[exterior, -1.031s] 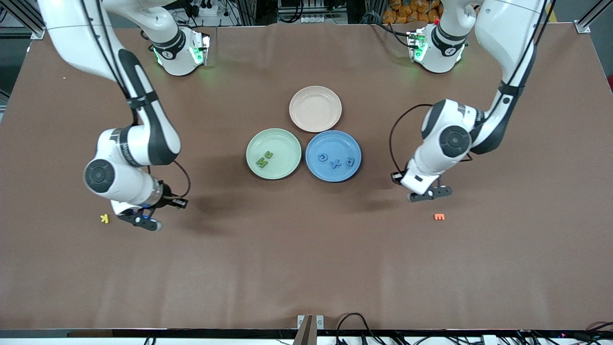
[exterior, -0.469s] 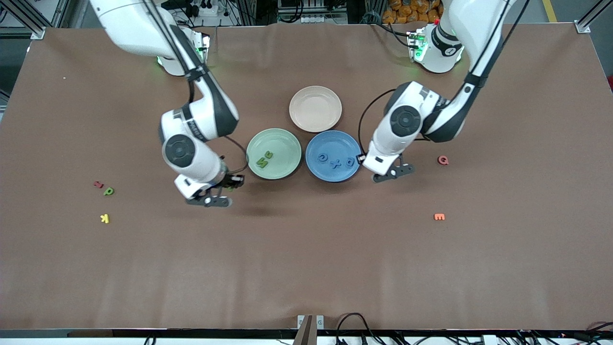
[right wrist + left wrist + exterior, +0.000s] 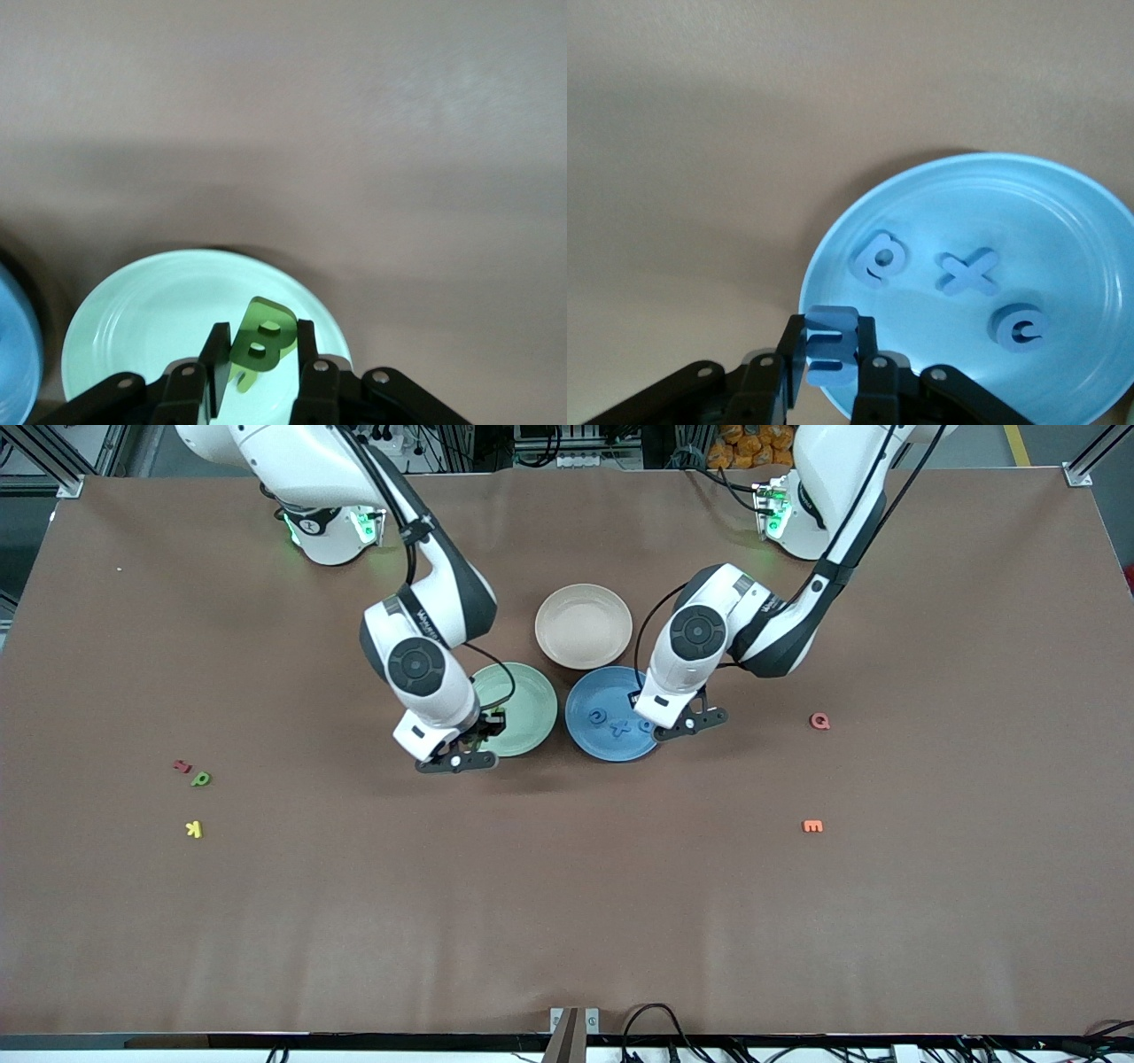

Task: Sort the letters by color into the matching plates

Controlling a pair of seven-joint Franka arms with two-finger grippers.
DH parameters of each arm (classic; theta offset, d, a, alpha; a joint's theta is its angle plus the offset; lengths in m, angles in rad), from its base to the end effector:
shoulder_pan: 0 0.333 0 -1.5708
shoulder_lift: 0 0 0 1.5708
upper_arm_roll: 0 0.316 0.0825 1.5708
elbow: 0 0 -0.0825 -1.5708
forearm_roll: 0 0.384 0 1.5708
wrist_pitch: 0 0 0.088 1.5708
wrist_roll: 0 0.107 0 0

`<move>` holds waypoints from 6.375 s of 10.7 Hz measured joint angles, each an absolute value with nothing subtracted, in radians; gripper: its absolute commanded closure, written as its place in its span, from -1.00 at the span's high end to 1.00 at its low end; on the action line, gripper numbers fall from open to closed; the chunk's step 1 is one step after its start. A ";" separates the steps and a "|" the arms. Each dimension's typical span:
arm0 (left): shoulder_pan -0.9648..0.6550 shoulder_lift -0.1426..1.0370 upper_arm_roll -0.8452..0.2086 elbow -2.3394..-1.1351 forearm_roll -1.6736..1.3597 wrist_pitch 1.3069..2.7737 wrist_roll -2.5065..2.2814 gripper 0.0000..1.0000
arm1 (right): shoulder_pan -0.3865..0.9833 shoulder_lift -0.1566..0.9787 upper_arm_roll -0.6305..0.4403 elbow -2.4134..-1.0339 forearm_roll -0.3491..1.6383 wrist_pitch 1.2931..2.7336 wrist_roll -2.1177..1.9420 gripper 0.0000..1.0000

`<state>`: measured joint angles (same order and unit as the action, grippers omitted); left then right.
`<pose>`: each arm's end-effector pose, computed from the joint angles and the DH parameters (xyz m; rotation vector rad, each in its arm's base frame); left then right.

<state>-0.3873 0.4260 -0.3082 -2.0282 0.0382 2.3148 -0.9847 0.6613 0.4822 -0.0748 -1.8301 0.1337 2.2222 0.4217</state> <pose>0.4533 -0.3735 0.2352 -3.0810 -0.4342 0.2398 0.5264 0.3584 0.2626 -3.1171 -0.1341 0.1707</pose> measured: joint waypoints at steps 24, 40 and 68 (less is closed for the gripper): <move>-0.002 0.307 -0.286 -1.939 0.155 2.202 -0.495 1.00 | 0.337 0.506 -0.081 -1.809 0.052 2.296 0.245 1.00; -0.034 -0.035 0.001 -1.703 -0.014 1.806 -0.002 1.00 | -0.203 0.540 -0.060 -1.967 0.052 2.483 -0.034 1.00; -0.025 -0.001 -0.036 -1.579 -0.030 1.656 -0.001 1.00 | -0.275 0.544 -0.031 -2.023 0.051 2.554 -0.067 -0.54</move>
